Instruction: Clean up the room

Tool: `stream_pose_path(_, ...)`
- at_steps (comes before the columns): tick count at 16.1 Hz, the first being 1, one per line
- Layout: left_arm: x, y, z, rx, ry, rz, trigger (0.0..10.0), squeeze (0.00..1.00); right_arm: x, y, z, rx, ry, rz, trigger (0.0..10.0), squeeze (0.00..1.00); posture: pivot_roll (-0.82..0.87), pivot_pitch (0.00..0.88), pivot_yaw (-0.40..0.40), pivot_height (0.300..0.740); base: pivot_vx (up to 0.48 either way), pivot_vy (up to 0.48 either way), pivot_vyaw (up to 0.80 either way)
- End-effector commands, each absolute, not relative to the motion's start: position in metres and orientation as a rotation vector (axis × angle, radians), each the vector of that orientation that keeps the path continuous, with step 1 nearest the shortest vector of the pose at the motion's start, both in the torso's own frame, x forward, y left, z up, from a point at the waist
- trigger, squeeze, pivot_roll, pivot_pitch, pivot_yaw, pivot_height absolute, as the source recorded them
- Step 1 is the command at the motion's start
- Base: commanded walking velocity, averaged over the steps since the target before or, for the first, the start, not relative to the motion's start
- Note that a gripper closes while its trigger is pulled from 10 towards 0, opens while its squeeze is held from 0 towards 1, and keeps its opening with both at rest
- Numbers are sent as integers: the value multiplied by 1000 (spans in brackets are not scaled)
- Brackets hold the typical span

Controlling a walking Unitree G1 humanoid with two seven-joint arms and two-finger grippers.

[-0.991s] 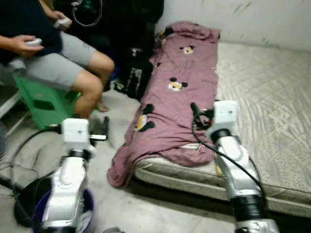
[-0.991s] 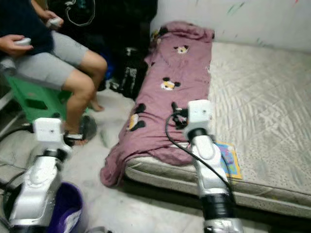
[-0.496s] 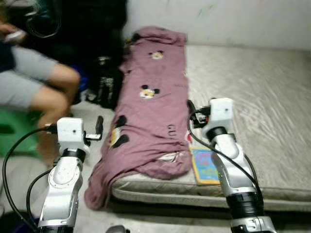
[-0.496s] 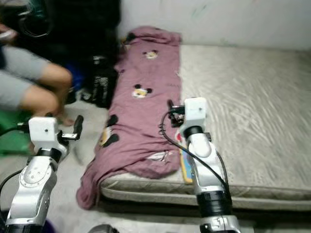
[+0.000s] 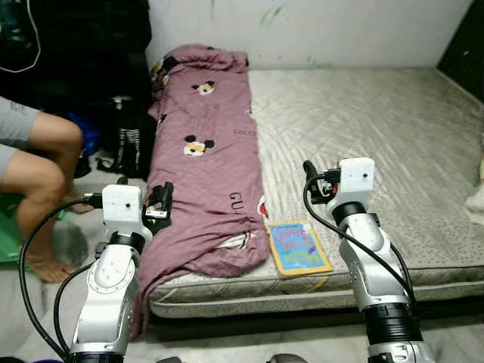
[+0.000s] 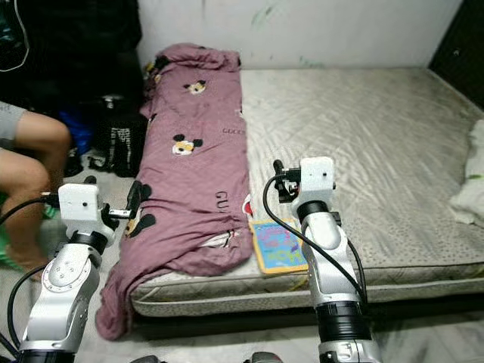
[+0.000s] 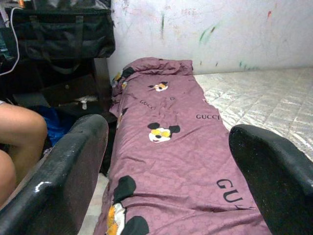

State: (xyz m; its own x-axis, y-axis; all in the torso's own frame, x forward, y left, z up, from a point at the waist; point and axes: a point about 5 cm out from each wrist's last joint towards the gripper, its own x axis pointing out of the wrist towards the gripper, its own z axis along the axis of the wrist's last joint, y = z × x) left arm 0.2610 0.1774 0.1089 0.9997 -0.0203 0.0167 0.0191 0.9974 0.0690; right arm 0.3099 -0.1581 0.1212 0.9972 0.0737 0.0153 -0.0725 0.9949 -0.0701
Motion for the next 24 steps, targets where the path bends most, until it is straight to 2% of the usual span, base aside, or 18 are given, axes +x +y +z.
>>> stream_pose_path(1, 261, 179, 110, 74, -20, -17, 10000, 0, 311, -156, 125, -68, -28, 80, 10000, 0, -97, 0, -21, 740, 0, -300, 0)
stream_pose_path(17, 261, 178, 110, 70, -21, -19, 10000, 0, 312, -156, 123, -69, -19, 86, 10000, 0, -97, 0, -24, 740, 0, -334, 0)
stream_pose_path(24, 261, 177, 111, 58, -35, -28, 10000, 0, 312, -156, 123, -70, -19, 88, 10000, 0, -97, 0, -25, 740, 0, 0, 0)
